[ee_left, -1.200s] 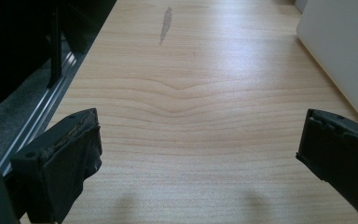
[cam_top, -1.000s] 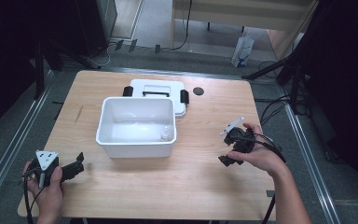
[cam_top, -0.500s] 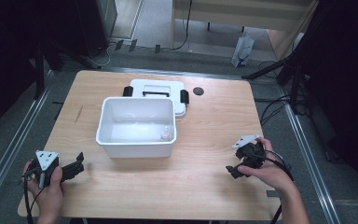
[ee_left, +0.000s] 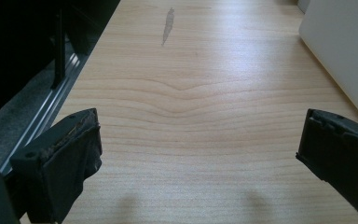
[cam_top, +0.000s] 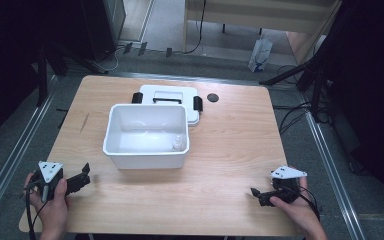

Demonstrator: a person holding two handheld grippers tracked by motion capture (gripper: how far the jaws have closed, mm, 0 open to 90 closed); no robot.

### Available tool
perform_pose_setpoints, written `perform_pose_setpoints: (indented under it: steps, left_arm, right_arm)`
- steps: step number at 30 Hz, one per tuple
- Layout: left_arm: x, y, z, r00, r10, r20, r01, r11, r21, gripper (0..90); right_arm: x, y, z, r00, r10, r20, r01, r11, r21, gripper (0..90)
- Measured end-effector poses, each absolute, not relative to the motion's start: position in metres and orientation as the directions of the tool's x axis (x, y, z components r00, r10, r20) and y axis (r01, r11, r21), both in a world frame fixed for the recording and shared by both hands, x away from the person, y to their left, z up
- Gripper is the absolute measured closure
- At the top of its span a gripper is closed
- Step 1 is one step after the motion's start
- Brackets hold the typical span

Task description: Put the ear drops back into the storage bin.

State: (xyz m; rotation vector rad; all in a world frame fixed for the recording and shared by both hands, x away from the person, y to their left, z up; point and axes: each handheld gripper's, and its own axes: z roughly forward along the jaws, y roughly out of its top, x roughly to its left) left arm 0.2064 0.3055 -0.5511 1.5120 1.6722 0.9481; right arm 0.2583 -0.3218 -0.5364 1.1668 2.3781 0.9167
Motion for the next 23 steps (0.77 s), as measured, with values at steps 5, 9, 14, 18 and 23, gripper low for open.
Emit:
perform_pose_setpoints:
  steps: [5, 9, 14, 18, 23]
  left_arm:
    - [0.206, 0.306, -0.551, -0.091, 0.996, -0.016, 0.500, 0.059, 0.864, 0.2]
    - [0.207, 0.305, -0.551, -0.089, 0.996, -0.012, 0.498, 0.055, 0.866, 0.2]
    - [0.206, 0.305, -0.551, -0.087, 0.996, -0.008, 0.502, 0.050, 0.863, 0.2]
    - [0.206, 0.305, -0.551, -0.083, 0.996, -0.009, 0.506, 0.050, 0.861, 0.2]
    - [0.207, 0.305, -0.551, -0.059, 0.998, -0.018, 0.518, 0.046, 0.854, 0.2]
  right_arm:
    - [0.240, -0.333, -0.549, -0.609, 0.791, 0.059, 0.551, 0.368, 0.749, 0.0]
    - [0.232, -0.341, -0.548, -0.558, 0.825, 0.094, 0.516, 0.256, 0.818, 0.0]
    - [0.230, -0.348, -0.547, -0.503, 0.852, 0.141, 0.518, 0.167, 0.839, 0.0]
    - [0.231, -0.350, -0.547, -0.489, 0.858, 0.153, 0.530, 0.153, 0.834, 0.0]
    - [0.233, -0.349, -0.548, -0.478, 0.865, 0.155, 0.548, 0.156, 0.821, 0.0]
